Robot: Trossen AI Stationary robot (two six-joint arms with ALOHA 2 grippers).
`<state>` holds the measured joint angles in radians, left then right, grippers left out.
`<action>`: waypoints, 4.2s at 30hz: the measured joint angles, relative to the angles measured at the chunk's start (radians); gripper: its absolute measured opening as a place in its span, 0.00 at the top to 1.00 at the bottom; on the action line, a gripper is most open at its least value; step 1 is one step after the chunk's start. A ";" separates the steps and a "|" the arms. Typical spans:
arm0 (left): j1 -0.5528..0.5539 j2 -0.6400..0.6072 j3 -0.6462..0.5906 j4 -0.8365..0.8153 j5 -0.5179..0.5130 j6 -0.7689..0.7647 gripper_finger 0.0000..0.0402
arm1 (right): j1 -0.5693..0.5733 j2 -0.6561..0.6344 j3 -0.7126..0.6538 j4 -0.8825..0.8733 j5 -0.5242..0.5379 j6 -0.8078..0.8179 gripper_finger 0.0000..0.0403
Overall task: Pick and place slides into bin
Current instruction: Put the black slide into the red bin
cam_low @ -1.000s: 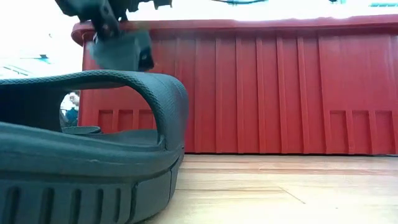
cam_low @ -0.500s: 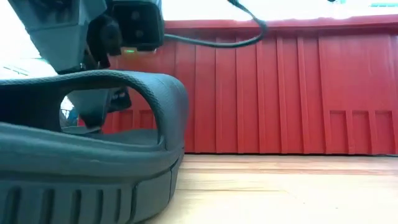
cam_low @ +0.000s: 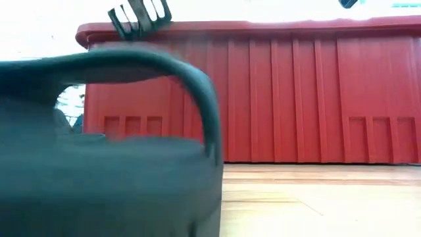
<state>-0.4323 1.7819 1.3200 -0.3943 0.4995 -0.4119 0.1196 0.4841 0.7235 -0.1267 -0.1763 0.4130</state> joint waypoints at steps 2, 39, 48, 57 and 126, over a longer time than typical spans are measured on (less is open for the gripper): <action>-0.011 -0.001 0.072 -0.138 -0.007 0.053 1.00 | 0.000 0.001 0.000 -0.013 -0.001 -0.008 1.00; -0.011 0.000 -0.366 0.462 -0.152 -0.320 0.45 | 0.000 0.021 0.000 -0.036 -0.008 -0.002 1.00; -0.062 0.000 -0.381 0.535 -0.215 -0.318 0.50 | 0.000 0.021 0.000 -0.036 -0.008 -0.010 1.00; -0.061 0.000 -0.335 0.513 -0.223 -0.277 0.96 | 0.000 0.021 0.000 -0.036 -0.008 -0.040 1.00; 0.828 0.073 0.897 -0.993 -0.257 1.074 1.00 | -0.441 0.800 0.816 -0.513 0.120 -0.735 0.65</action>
<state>0.3956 1.8550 2.2173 -1.3871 0.2421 0.6624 -0.3212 1.2840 1.5394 -0.6398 -0.0562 -0.3222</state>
